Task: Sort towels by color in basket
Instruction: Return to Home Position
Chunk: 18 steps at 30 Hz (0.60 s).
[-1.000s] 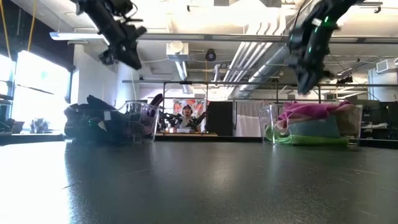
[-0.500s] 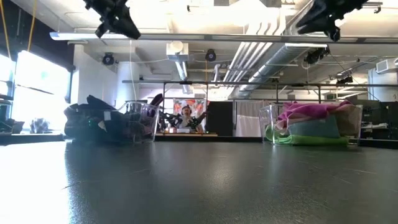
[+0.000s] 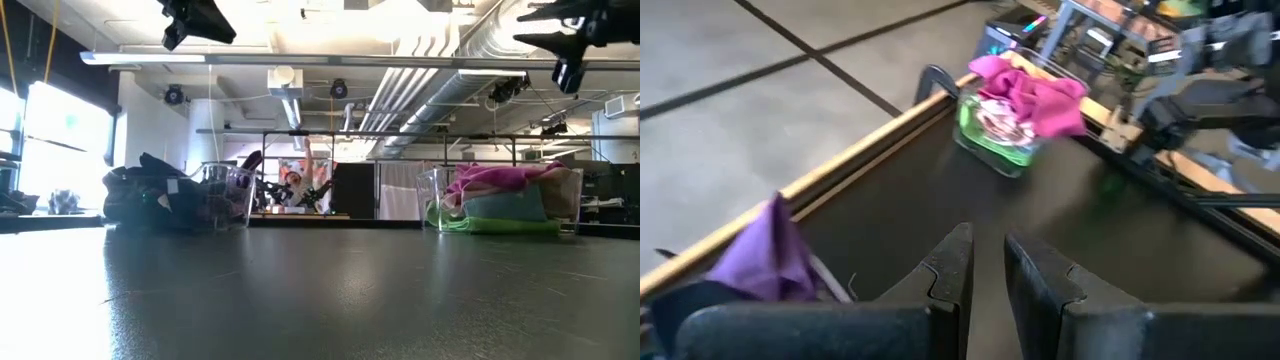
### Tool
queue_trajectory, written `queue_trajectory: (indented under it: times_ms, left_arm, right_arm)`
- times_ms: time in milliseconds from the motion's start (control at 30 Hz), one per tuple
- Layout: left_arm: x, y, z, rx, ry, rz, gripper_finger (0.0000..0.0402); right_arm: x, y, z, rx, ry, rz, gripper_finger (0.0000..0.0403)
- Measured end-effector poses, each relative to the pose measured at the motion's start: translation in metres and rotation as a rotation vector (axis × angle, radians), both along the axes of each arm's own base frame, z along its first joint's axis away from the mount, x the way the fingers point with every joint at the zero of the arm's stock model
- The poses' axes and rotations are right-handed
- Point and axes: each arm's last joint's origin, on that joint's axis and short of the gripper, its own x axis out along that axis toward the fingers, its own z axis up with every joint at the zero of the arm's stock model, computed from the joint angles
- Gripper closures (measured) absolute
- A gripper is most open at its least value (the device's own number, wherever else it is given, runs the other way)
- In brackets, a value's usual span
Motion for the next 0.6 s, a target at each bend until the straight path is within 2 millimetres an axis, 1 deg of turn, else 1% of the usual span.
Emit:
queue_trajectory:
  times_ms: [67, 167, 200, 267, 400, 467, 567, 600]
  left_arm:
    - [0.002, -0.005, 0.000, -0.011, -0.005, -0.021, 0.0354]
    - [0.005, -0.012, 0.000, 0.002, 0.002, -0.033, 0.0354]
    - [0.006, -0.014, 0.000, 0.007, 0.007, -0.033, 0.0354]
    - [0.006, -0.018, -0.001, 0.006, 0.013, -0.018, 0.0354]
    - [0.004, -0.023, -0.002, -0.003, 0.032, 0.014, 0.0354]
    - [0.003, -0.024, -0.004, -0.021, 0.047, 0.045, 0.0354]
    - [0.001, -0.025, -0.007, -0.048, 0.059, 0.105, 0.0354]
    - [0.000, -0.025, -0.007, -0.050, 0.064, 0.122, 0.0354]
  right_arm:
    - [-0.003, 0.003, -0.011, -0.012, -0.042, -0.015, 0.0305]
    - [0.003, 0.000, -0.023, 0.003, -0.029, 0.000, 0.0305]
    - [0.007, -0.002, -0.025, -0.020, -0.033, 0.010, 0.0305]
    - [0.012, -0.004, -0.029, -0.059, -0.081, 0.027, 0.0305]
    - [0.021, -0.005, -0.043, -0.111, -0.202, 0.047, 0.0305]
    - [0.025, -0.005, -0.053, -0.111, -0.248, 0.047, 0.0305]
    - [0.033, -0.004, -0.076, -0.074, -0.218, 0.064, 0.0309]
    - [0.035, -0.004, -0.081, -0.052, -0.191, 0.069, 0.0313]
